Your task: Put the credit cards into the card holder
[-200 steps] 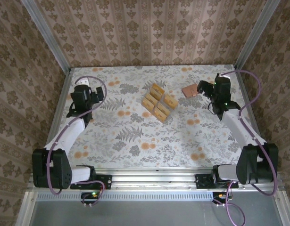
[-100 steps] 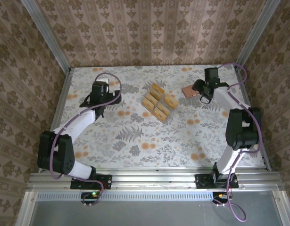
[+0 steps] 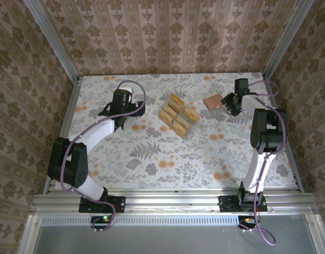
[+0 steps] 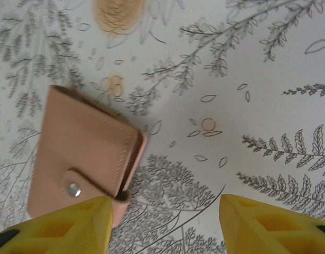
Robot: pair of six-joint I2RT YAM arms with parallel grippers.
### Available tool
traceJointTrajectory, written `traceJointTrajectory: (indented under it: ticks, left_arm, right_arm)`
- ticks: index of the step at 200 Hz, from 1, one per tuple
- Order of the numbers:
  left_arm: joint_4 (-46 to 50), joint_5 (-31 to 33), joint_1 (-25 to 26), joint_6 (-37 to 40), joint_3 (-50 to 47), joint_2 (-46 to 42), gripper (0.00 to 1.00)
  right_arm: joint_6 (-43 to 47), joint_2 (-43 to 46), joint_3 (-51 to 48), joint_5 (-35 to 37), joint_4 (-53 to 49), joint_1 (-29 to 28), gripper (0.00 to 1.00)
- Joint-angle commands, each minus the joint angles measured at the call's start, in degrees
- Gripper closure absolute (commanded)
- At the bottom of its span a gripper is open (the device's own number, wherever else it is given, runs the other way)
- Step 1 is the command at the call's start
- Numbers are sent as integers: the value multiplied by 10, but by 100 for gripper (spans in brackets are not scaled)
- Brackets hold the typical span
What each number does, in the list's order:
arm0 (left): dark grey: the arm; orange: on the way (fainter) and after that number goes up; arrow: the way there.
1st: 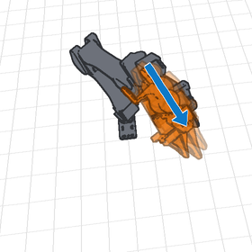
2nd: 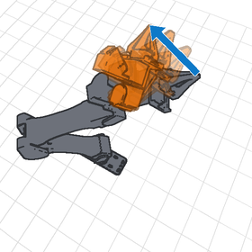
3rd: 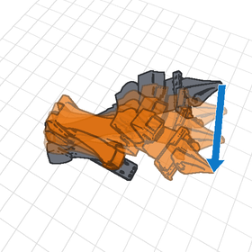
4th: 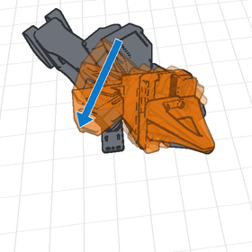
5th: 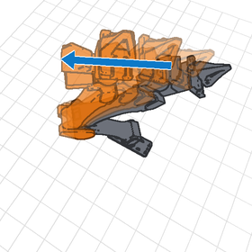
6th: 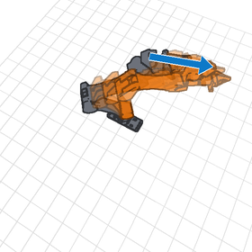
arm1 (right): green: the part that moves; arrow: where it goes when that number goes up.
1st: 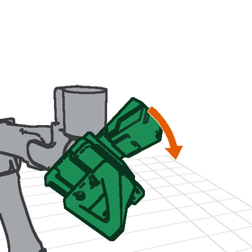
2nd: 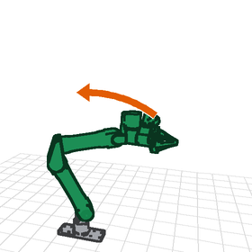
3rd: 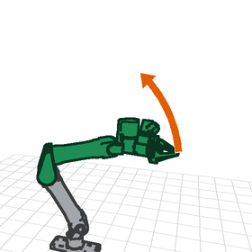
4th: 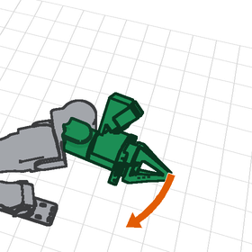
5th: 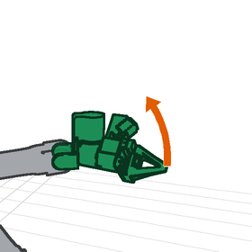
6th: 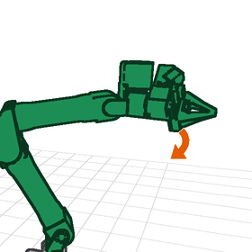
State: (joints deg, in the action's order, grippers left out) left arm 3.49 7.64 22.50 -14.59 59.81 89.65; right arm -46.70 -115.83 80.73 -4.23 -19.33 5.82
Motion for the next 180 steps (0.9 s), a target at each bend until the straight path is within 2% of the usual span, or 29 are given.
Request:
traceJointTrajectory:
  ticks: [1, 42, 89, 151, 180]
  left_arm:
    - [4, -3, 5, -3, 24, 10, 0]
    - [9, 4, 18, -1, 32, 21, 0]
    - [15, 11, 29, 0, 36, 27, 0]
    - [18, 16, 33, 0, 38, 33, 0]
    - [21, 17, 33, 2, 42, 35, 0]
  right_arm:
    - [-25, -18, 16, -34, 22, 8, 45]
    - [-44, -44, 23, -74, 56, 16, 51]
    - [-62, -73, 39, -106, 80, 16, 53]
    - [-65, -90, 56, -126, 90, 17, 62]
    - [-61, -89, 55, -127, 93, 16, 75]
